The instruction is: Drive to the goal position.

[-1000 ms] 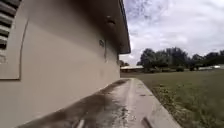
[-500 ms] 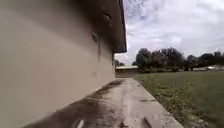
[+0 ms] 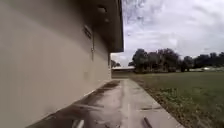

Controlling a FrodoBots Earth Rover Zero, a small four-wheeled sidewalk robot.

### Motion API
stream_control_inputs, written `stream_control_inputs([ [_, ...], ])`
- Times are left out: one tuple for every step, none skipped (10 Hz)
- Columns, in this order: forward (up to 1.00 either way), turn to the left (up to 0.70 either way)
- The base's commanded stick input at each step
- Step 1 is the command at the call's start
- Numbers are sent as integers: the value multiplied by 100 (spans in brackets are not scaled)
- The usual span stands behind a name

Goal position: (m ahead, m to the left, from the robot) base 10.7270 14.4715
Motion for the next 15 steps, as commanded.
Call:
stream_control_inputs([
  [69, 3],
  [69, 3],
  [69, 3],
  [69, 3],
  [69, 3],
  [69, 3],
  [69, 3],
  [69, 3],
  [69, 3],
  [69, 3],
  [69, 3],
  [69, 3],
  [69, 3],
  [69, 3],
  [69, 3],
])
